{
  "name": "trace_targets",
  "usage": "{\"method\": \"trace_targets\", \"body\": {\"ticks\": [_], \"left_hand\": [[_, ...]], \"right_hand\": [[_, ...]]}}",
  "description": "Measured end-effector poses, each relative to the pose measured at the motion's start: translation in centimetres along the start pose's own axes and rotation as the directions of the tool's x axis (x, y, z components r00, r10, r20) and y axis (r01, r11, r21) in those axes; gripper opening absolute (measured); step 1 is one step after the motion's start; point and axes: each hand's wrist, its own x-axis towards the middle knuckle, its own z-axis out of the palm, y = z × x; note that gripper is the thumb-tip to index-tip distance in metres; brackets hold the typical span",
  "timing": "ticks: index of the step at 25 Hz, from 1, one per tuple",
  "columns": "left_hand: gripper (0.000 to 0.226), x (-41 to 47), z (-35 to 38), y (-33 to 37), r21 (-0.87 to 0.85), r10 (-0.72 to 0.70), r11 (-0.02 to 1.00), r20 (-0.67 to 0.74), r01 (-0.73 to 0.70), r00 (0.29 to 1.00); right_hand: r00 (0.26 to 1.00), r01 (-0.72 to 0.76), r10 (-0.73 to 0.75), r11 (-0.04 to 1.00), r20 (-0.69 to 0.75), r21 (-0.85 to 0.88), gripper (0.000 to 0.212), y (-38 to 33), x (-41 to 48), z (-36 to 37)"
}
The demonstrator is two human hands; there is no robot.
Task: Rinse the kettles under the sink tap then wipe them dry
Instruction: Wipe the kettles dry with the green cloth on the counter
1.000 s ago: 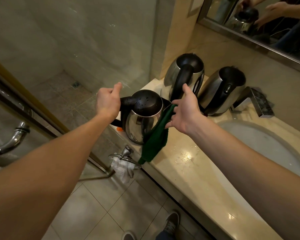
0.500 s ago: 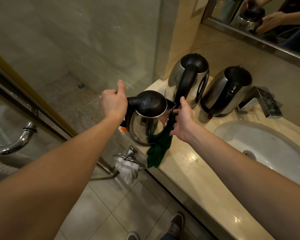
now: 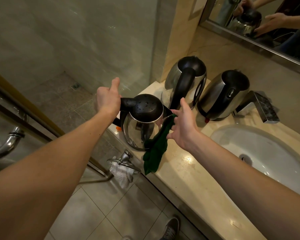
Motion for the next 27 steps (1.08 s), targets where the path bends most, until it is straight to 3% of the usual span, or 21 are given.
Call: {"method": "trace_targets", "body": {"ticks": [6,13,17,23,27], "left_hand": [[0.054,1.8,0.3,0.5,0.025,0.062,0.998,0.123,-0.065,0.99],[0.055,2.9,0.6,1.0,0.072,0.09,0.992,0.208,-0.107,0.974],[0.056,3.2,0.7,0.7,0.055,0.116,0.99,0.196,-0.129,0.974],[0.055,3.2,1.0,0.0,0.025,0.16,0.986,0.147,-0.166,0.976],[0.053,3.7,1.0,-0.1,0.024,0.198,0.979,0.17,-0.205,0.965]], "right_hand": [[0.994,-0.064,0.064,0.998,0.083,-0.01,0.089,2.0,1.5,-0.6],[0.967,0.1,-0.048,0.975,0.249,-0.199,0.084,-1.6,-0.4,0.0],[0.97,0.121,-0.06,0.961,0.236,-0.25,0.078,-1.7,-0.2,0.2],[0.98,0.005,0.046,0.966,0.191,-0.259,0.084,-0.6,2.2,0.4],[0.981,0.046,0.013,0.955,0.196,-0.293,0.083,-1.0,1.8,0.3]]}}
